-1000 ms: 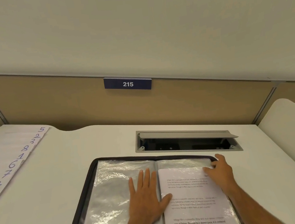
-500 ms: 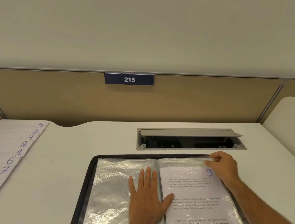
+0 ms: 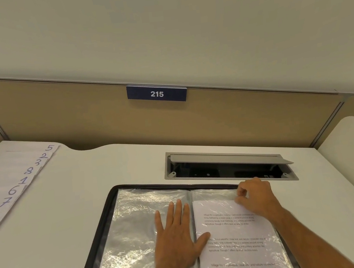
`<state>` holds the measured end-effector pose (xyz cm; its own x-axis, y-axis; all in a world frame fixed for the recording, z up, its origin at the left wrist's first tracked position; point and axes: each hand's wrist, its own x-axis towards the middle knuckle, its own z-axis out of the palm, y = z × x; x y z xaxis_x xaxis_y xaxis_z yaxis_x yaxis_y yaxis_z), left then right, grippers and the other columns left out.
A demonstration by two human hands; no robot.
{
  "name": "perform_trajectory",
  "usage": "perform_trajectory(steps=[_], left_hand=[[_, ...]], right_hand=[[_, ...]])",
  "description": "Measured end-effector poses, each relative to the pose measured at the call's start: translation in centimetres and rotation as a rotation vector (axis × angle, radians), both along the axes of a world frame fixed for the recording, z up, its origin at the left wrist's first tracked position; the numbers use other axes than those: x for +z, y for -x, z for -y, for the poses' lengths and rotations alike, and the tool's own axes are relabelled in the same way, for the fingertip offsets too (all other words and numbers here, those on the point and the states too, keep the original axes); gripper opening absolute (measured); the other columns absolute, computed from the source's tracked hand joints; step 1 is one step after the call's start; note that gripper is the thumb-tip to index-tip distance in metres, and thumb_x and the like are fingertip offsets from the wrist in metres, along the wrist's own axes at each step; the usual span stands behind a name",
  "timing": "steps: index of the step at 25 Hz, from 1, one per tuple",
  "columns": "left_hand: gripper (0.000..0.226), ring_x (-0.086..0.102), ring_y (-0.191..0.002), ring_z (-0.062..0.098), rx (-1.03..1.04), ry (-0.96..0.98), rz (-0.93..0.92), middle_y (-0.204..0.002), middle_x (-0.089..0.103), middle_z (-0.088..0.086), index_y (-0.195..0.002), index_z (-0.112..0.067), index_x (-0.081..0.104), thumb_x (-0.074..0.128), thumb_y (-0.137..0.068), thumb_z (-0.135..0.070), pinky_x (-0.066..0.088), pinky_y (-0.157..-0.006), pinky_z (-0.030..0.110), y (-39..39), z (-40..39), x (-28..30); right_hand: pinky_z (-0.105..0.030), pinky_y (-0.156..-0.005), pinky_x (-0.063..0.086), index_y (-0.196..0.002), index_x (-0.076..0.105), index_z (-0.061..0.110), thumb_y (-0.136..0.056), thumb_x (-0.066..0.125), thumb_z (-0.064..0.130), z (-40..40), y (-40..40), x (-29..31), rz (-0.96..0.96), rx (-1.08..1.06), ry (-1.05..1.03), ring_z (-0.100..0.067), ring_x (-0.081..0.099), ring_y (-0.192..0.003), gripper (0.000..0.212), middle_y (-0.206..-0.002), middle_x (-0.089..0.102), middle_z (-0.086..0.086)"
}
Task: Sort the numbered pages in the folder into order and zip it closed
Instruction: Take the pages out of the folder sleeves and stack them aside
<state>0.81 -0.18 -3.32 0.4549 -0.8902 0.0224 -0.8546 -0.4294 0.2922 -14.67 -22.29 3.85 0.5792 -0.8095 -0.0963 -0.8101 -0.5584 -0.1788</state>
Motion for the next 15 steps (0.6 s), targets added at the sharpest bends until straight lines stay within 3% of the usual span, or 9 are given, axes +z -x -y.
perform_trajectory(steps=[2, 5, 7, 10, 13, 15], left_hand=[[0.101, -0.018, -0.151, 0.023, -0.001, 0.012, -0.007, -0.162, -0.019, -0.002, -0.155, -0.025, -0.013, 0.007, -0.082, -0.091, -0.017, -0.117, 0.058, 0.0, -0.1, 0.2], [0.099, -0.021, -0.151, 0.022, 0.013, -0.005, 0.03, -0.16, -0.025, -0.003, -0.152, -0.026, -0.02, 0.005, -0.082, -0.09, -0.017, -0.117, 0.059, 0.2, -0.2, 0.4], [0.099, -0.01, -0.153, 0.024, 0.037, 0.071, 0.066, -0.163, -0.013, -0.001, -0.156, -0.025, -0.007, 0.01, -0.083, -0.09, -0.011, -0.117, 0.061, 0.1, -0.1, 0.4], [0.1, -0.005, -0.153, 0.025, 0.025, 0.029, 0.069, -0.163, -0.01, 0.0, -0.158, -0.024, -0.001, 0.012, -0.083, -0.09, -0.009, -0.117, 0.061, 0.1, 0.1, 0.2], [0.096, 0.039, -0.143, 0.03, -0.014, -0.005, -0.01, -0.157, 0.038, 0.008, -0.149, -0.016, 0.045, 0.031, -0.085, -0.086, 0.017, -0.11, 0.062, 0.0, -0.1, 0.2], [0.093, 0.047, -0.137, 0.03, -0.021, 0.015, 0.015, -0.15, 0.049, 0.008, -0.143, -0.015, 0.054, 0.035, -0.085, -0.085, 0.021, -0.106, 0.061, 0.1, 0.0, -0.3]], right_hand=[[-0.039, -0.108, 0.042, -0.086, 0.056, 0.035, -0.094, 0.063, 0.029, 0.1, -0.6, 0.5, -0.008, 0.029, -0.061, -0.009, 0.054, -0.095, 0.012, -0.092, 0.061, 0.012], [-0.041, -0.112, 0.035, -0.1, 0.057, 0.038, -0.093, 0.063, 0.037, 0.2, -1.6, 1.4, -0.15, 0.081, -0.093, -0.009, 0.054, -0.101, 0.01, -0.099, 0.062, 0.012], [-0.039, -0.111, 0.033, -0.098, 0.058, 0.038, -0.091, 0.064, 0.042, 0.2, -2.5, 1.8, -0.29, 0.159, -0.068, -0.01, 0.054, -0.102, 0.01, -0.102, 0.064, 0.011], [-0.03, -0.095, 0.049, -0.086, 0.061, 0.03, -0.09, 0.066, 0.022, 0.3, -3.7, 1.9, -0.246, 0.169, -0.091, -0.012, 0.058, -0.093, 0.01, -0.098, 0.067, 0.004], [-0.021, -0.072, 0.05, -0.078, 0.063, 0.026, -0.085, 0.067, 0.008, 0.6, -4.2, 2.5, -0.16, 0.151, -0.211, -0.014, 0.062, -0.088, 0.019, -0.091, 0.067, 0.0], [-0.021, -0.062, 0.048, -0.079, 0.065, 0.018, -0.087, 0.067, 0.009, 0.5, -4.4, 3.3, -0.119, 0.104, -0.347, -0.017, 0.064, -0.078, 0.012, -0.09, 0.067, -0.005]])
